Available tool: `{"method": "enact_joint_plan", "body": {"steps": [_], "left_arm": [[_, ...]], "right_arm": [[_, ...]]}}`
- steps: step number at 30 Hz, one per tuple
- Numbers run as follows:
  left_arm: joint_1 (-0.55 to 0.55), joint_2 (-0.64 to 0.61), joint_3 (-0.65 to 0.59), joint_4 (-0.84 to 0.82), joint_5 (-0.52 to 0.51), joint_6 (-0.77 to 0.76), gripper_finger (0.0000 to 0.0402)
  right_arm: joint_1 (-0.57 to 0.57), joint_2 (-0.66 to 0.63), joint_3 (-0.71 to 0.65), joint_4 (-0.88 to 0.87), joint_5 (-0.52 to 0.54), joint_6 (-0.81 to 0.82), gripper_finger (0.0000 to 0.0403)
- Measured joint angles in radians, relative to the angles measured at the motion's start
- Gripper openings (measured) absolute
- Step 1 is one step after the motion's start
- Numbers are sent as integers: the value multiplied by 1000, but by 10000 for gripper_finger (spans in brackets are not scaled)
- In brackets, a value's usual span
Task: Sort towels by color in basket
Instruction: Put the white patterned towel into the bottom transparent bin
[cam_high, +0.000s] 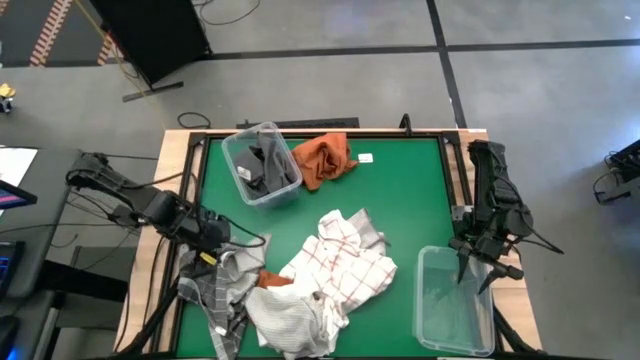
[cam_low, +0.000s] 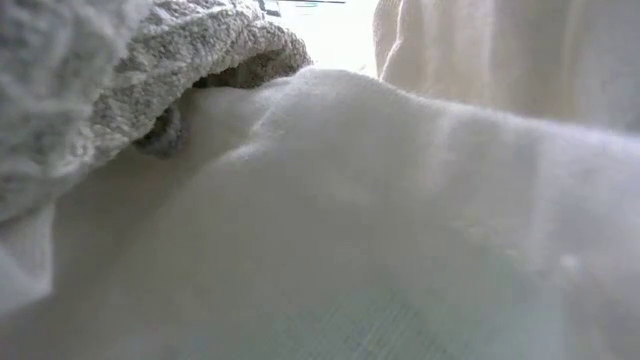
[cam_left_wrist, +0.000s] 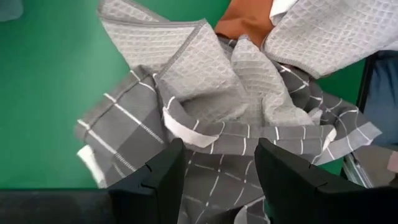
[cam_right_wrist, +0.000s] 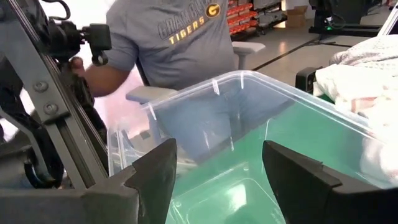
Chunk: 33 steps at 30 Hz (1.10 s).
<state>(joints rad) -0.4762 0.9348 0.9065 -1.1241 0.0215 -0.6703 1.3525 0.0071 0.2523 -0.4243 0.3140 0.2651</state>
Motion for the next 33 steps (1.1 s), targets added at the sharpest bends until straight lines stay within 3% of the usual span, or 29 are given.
{"method": "enact_joint_plan", "body": {"steps": [4, 10, 21, 26, 33], "left_arm": [[-39, 0, -49, 60, -20, -26, 183], [-65, 0, -102, 162, -41, -42, 183], [-66, 1, -230, 487, -83, 3, 183], [-66, 17, -275, 679, -100, 78, 183], [-66, 93, -277, 708, -112, 164, 183]], "right_arm": [[0, 0, 0, 91, 0, -9, 264], [0, 0, 0, 228, 3, -393, 264], [0, -4, 13, 499, 3, -869, 264], [-31, -4, 29, 552, 59, -886, 264], [-149, -1, 27, 589, 262, -650, 264]]}}
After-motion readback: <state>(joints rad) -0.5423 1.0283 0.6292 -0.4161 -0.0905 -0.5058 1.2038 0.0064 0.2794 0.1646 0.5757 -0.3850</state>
